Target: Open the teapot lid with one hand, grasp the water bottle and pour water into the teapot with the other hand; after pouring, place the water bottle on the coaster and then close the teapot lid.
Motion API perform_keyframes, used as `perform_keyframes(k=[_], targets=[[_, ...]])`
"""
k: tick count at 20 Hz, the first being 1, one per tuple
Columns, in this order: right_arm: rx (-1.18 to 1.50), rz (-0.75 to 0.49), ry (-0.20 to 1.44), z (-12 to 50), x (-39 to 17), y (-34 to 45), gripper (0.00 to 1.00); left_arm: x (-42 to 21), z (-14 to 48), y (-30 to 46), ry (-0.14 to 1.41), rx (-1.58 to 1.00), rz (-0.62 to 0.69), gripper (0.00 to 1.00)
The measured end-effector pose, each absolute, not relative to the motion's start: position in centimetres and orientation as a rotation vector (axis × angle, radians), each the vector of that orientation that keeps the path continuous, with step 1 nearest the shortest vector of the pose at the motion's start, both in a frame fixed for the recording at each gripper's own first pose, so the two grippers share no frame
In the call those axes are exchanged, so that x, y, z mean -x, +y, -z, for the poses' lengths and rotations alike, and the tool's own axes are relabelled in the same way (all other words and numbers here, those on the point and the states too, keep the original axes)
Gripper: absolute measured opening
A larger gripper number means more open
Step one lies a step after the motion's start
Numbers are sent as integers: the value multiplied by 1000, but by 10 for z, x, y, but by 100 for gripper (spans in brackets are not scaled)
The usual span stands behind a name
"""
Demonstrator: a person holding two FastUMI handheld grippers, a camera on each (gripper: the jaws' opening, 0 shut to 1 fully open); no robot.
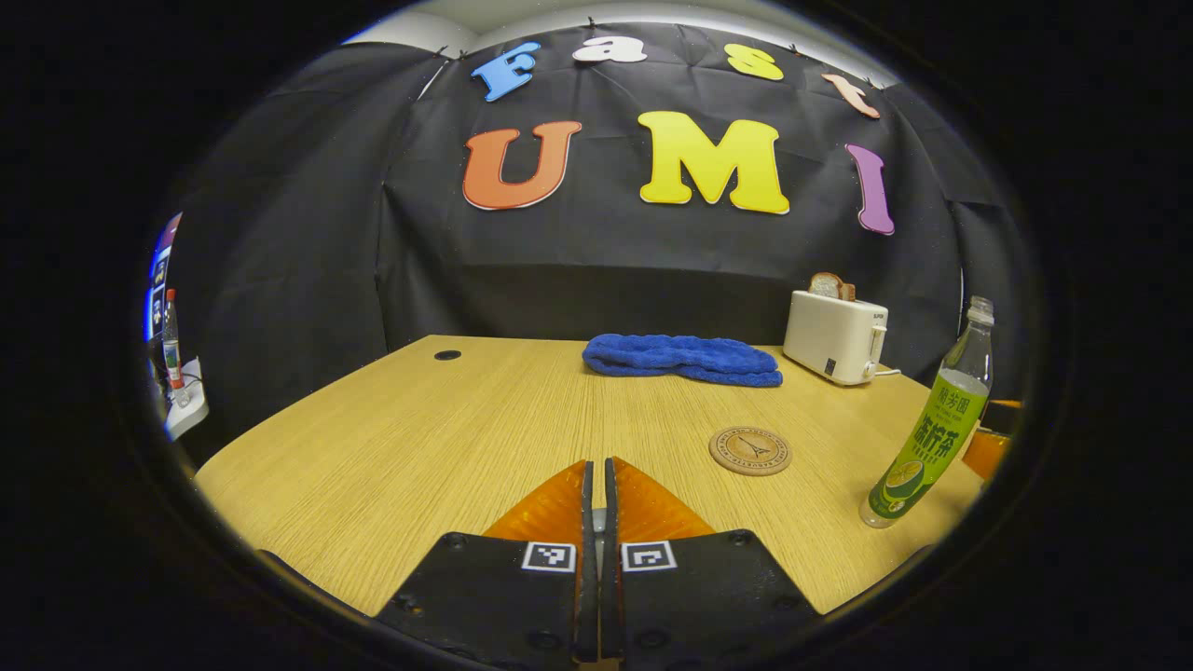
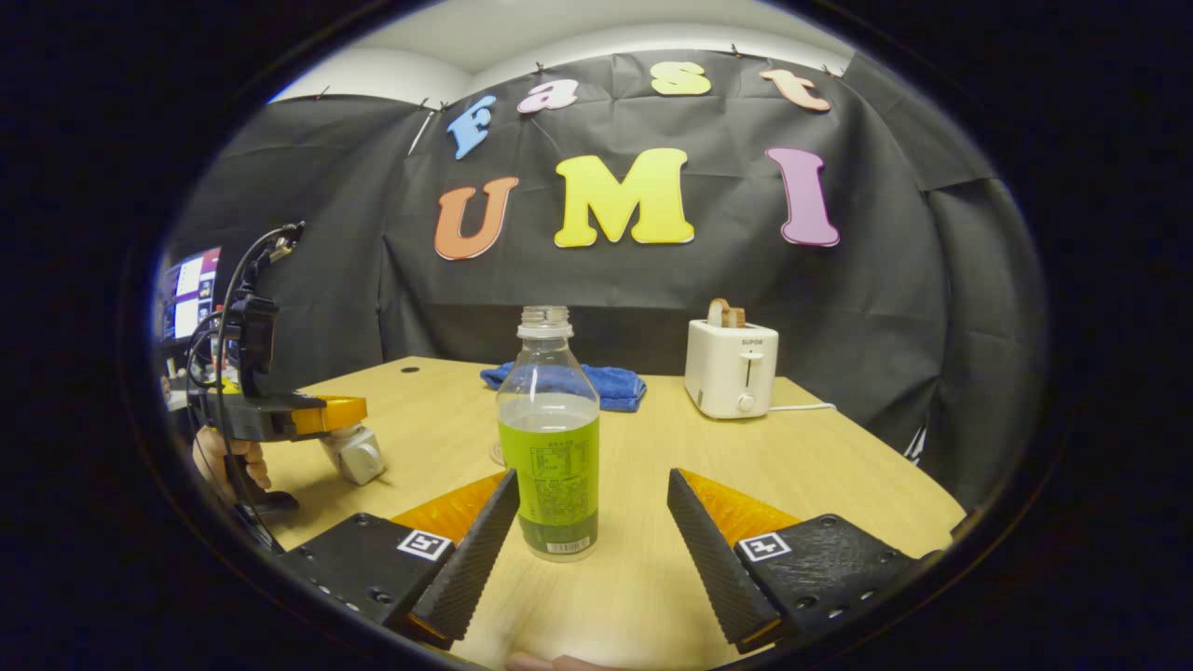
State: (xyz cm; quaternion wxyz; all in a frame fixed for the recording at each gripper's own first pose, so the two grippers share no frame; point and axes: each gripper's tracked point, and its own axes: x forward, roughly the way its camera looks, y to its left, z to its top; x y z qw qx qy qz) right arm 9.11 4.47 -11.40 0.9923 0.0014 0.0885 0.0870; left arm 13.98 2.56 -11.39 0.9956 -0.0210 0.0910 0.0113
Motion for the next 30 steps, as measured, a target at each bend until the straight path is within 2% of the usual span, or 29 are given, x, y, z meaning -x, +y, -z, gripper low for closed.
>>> perform_keyframes(k=[3,8,13,15,17,23,30], targets=[[-30,-178,200,125,-98,54,95,-135,93,28,134,33,-31,4],[-31,-206,208,131,-118,73,97,-117,62,26,72,47,-2,4],[-35,-183,207,136,-141,81,97,-93,42,30,30,5,5,4],[-49,-191,206,135,-143,86,94,-83,36,32,17,13,16,4],[-52,-170,206,133,-141,84,75,-75,33,38,9,14,15,4],[52,-176,181,115,-130,97,72,-58,32,53,4,26,14,4],[331,-137,160,98,-136,114,72,-44,42,67,17,36,24,4]])
